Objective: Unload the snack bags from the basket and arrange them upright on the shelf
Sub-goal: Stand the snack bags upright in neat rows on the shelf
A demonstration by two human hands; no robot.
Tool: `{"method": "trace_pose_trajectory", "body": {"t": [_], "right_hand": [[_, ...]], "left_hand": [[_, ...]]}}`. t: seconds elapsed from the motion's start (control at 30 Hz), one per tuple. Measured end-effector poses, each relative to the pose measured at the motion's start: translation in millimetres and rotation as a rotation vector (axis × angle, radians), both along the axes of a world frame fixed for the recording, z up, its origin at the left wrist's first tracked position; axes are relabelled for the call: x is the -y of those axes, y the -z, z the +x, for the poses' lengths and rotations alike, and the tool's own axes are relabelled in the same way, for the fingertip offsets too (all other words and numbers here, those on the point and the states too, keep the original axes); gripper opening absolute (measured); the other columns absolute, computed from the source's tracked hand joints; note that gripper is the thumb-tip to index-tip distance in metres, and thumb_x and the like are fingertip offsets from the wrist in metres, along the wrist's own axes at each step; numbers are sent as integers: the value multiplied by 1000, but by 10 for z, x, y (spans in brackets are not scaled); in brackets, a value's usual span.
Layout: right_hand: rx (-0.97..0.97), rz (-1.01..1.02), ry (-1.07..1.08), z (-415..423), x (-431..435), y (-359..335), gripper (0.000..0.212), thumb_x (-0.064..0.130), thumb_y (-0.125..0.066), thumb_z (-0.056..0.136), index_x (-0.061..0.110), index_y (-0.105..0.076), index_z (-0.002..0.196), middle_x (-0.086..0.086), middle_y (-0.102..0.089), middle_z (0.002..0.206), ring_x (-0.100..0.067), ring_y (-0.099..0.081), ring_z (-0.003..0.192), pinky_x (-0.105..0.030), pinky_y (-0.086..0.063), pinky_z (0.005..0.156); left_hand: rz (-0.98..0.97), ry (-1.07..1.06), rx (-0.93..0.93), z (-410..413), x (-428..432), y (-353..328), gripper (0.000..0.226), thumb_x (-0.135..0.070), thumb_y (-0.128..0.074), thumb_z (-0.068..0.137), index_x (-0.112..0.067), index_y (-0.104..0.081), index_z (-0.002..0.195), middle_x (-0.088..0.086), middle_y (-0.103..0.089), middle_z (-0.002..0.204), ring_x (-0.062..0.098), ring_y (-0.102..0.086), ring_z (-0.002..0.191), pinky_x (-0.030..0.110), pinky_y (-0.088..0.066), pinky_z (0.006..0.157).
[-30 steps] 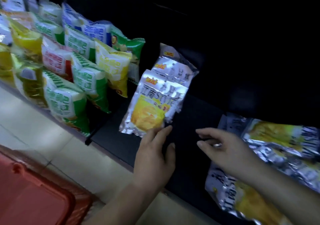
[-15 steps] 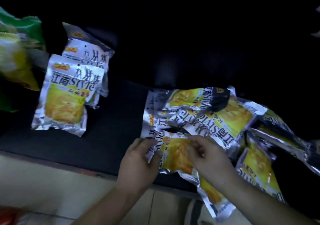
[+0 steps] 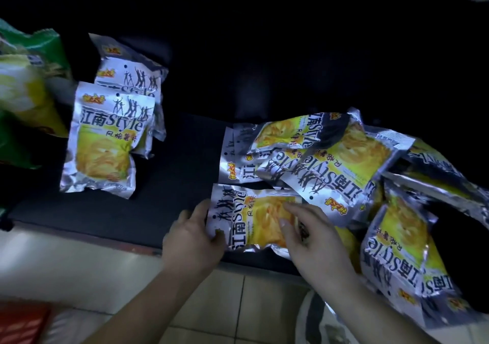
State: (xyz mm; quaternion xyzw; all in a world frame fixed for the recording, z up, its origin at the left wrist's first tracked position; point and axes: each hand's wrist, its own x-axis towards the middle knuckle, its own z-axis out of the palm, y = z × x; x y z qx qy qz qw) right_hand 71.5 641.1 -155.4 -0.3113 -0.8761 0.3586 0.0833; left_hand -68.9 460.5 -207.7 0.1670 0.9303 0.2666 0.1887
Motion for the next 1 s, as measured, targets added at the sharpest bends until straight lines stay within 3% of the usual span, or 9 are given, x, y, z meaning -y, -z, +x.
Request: {"method": "trace_pose_trajectory", "body": {"t": [0.13, 0.23, 0.33, 0.5, 0.6, 0.67, 0.8, 0.87, 1.0], "right_hand": [[71, 233, -40, -129, 60, 3, 33, 43, -63, 94, 31, -70, 124, 14, -60, 126, -17, -52, 120, -32, -49, 94], [45, 234, -42, -294, 130, -38, 38, 48, -61, 88, 32, -72, 120, 14, -60, 122, -17, -52, 117, -36, -49, 95], [-5, 95, -44, -497, 197, -61, 37, 43, -72, 87, 39, -69, 124, 15, -52, 134, -13, -45, 131, -38, -46, 105], [2, -170, -180, -926, 354, -319, 44, 30, -84, 80, 48, -61, 112, 28, -27, 152, 17, -14, 143, -4, -23, 101], [-7, -360, -237, -1166, 533, -432, 38, 8, -82, 80, 31, -59, 100, 9, -63, 115, 7, -57, 105, -5, -41, 83], [0, -409, -283, -1281, 627, -424, 36, 1, -78, 82, 25, -57, 98, 7, -62, 99, 10, -57, 82, -4, -42, 71], [-98, -372, -309, -1492, 684, -324, 35, 5, -84, 77, 22, -58, 92, 2, -48, 120, 9, -51, 109, -5, -39, 86], [-84, -427, -355, -1610, 694, -279, 33, 10, -85, 78, 24, -57, 89, 14, -48, 127, 10, -41, 128, -13, -41, 95], [17, -575, -402, -1785, 773, -221, 28, 12, -84, 80, 24, -59, 84, 14, -58, 78, -9, -57, 81, -24, -48, 69]], "left_hand": [[276, 10, 139, -35, 47, -57, 64, -5, -63, 78, -52, -55, 120, -6, -64, 88, 13, -64, 82, 36, -56, 71], [496, -82, 183, -174, 88, -154, 72, 9, -60, 81, -60, -56, 104, -6, -63, 89, 16, -68, 75, 40, -60, 74], [613, -87, 129, -418, 170, -330, 69, 11, -60, 86, -52, -57, 115, -6, -63, 102, 11, -67, 82, 22, -56, 76], [674, 134, 184, -934, 442, -821, 73, 14, -54, 92, -38, -50, 143, -10, -61, 100, 16, -65, 86, 19, -51, 72], [676, 211, 155, -1103, 602, -991, 78, 16, -54, 92, -38, -45, 149, -5, -57, 104, 18, -63, 85, 25, -52, 73], [711, 204, 162, -1155, 697, -1065, 75, 18, -54, 91, -33, -49, 147, -3, -57, 103, 18, -63, 82, 24, -51, 74], [744, 180, 202, -1222, 952, -1155, 65, 16, -57, 92, -29, -57, 140, 3, -61, 97, 21, -66, 80, 26, -52, 76], [737, 207, 238, -1246, 1062, -1199, 61, 12, -60, 93, -30, -60, 138, 5, -62, 97, 24, -67, 83, 27, -52, 77], [739, 162, 284, -1325, 1172, -1270, 59, 13, -64, 90, -32, -70, 127, 6, -63, 99, 27, -67, 85, 31, -54, 77]]}}
